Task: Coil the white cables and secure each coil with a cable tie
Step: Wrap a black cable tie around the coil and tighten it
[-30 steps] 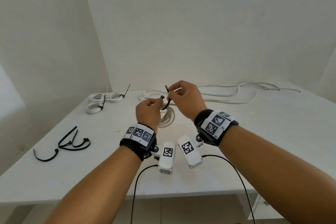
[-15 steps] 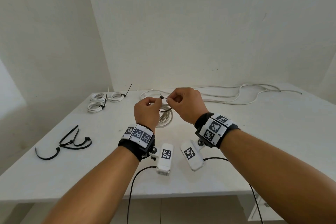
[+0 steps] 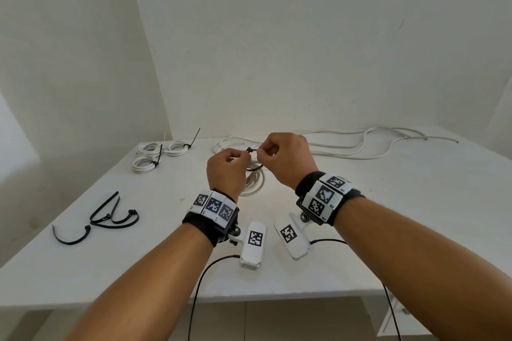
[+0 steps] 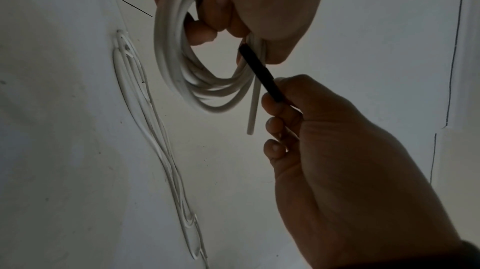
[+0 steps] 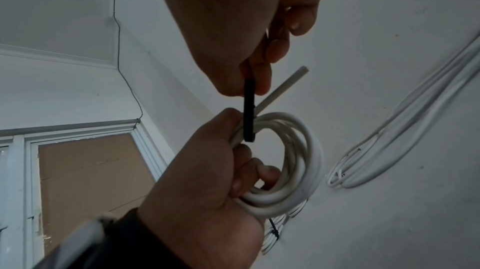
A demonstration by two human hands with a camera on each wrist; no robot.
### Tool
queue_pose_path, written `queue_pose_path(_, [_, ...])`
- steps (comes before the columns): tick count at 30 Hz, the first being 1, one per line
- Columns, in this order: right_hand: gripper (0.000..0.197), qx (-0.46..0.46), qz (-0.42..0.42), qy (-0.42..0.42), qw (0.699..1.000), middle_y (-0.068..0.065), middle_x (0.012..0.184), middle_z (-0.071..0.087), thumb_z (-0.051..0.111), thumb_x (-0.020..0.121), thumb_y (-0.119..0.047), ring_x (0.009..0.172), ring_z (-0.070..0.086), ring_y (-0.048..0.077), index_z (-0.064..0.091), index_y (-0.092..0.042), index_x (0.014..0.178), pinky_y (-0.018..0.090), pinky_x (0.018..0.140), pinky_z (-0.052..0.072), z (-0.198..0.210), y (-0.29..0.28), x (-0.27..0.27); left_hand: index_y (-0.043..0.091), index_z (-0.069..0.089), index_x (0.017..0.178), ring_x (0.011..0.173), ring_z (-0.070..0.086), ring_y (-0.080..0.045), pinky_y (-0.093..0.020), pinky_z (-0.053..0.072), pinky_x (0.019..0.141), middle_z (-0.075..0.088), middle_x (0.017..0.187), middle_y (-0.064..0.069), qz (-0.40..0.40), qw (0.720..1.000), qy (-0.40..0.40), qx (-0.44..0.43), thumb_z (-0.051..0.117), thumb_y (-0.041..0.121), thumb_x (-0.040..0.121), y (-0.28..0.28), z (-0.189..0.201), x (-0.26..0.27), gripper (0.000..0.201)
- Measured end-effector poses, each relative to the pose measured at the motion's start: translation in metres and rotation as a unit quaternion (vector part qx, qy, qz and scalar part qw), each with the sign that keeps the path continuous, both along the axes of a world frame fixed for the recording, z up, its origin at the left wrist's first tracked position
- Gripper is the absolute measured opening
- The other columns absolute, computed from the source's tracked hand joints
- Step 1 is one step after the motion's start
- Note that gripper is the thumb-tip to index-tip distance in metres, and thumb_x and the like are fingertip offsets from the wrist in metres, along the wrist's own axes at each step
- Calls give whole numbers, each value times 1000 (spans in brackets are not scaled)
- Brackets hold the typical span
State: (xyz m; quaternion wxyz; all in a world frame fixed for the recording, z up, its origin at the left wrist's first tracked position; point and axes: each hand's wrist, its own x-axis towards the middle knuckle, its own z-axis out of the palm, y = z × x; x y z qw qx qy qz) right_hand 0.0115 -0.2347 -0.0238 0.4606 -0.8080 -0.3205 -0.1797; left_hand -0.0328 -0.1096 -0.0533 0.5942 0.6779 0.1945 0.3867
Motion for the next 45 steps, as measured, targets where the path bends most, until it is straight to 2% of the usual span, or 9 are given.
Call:
queue_pose_path(5, [12, -5, -5, -5, 1000, -7, 62, 67, 67, 82, -17, 63, 62, 9, 70, -15, 70, 18, 60, 51, 1, -3, 1, 11, 69, 67, 42, 41, -13, -26, 36, 52, 61, 55, -5, -9, 999, 6, 31, 67, 13, 77, -2, -1, -2, 11])
queue_pose_path(8, [12, -38, 7, -7, 999, -5, 65, 68, 67, 82, -18, 64, 63, 10, 71, -14, 71, 22, 60, 53, 3, -4, 0, 11, 70, 69, 51, 61, -23, -33, 48, 54, 69, 58, -2, -31, 997, 11, 73, 68, 13, 78, -4, 1, -4, 10])
queue_pose_path(12, [13, -74, 12, 23, 997, -4, 69, 69, 67, 85, -18, 65, 63, 10, 73, -13, 74, 20, 56, 51, 8, -7, 4, 12, 72, 71, 64, 71, -22, -33, 56, 64, 73, 63, -2, -68, 991, 12, 111, 69, 13, 80, -5, -1, -7, 9])
queue_pose_path(19, [20, -56, 65, 133, 987, -8, 71, 72, 71, 90, -33, 49, 52, -3, 71, -15, 80, 10, 44, 36, 11, -13, 14, 16, 73, 76, 68, 71, -26, -35, 54, 66, 74, 66, -4, -114, 988, 14, 104, 74, 24, 83, 2, -2, -12, 10])
queue_pose_path(22, [38, -76, 68, 164, 981, -5, 79, 70, 55, 99, -42, 68, 58, 3, 74, -10, 92, 18, 59, 42, 15, -12, 18, 12, 74, 78, 57, 63, -11, -22, 47, 57, 71, 63, -2, -129, 988, 14, 83, 70, 13, 84, -2, 0, -14, 7])
queue_pose_path(24, [38, -85, 92, 207, 970, 4, 86, 72, 54, 99, -40, 76, 56, 13, 75, -9, 92, 24, 67, 42, 15, -11, 21, 9, 74, 81, 57, 61, -10, -19, 44, 55, 71, 64, -3, -145, 986, 8, 80, 69, 12, 85, -6, 1, -14, 7])
queue_pose_path(30, [25, 1, 111, 302, 947, -2, 70, 58, 68, 93, -34, 71, 50, 13, 71, -13, 81, 24, 57, 36, 18, -21, 25, 7, 73, 83, 49, 53, -7, -19, 43, 54, 66, 57, 1, -159, 985, 7, 66, 70, 13, 86, -8, -4, -16, 8])
queue_pose_path(37, [17, -57, 166, 337, 925, -2, 91, 70, 65, 94, -31, 80, 63, 14, 73, -19, 85, 26, 65, 42, 18, -28, 25, 10, 74, 81, 56, 55, -15, -26, 44, 56, 67, 62, -4, -170, 984, -2, 59, 68, 12, 87, -8, -5, -18, 8])
queue_pose_path(45, [26, 5, 157, 362, 919, -1, 67, 56, 52, 100, -18, 62, 52, 11, 59, -11, 76, 24, 55, 37, 17, -21, 21, 14, 74, 80, 51, 50, -14, -22, 42, 52, 66, 63, -7, -191, 980, 0, 63, 67, 12, 89, -10, 0, -19, 11])
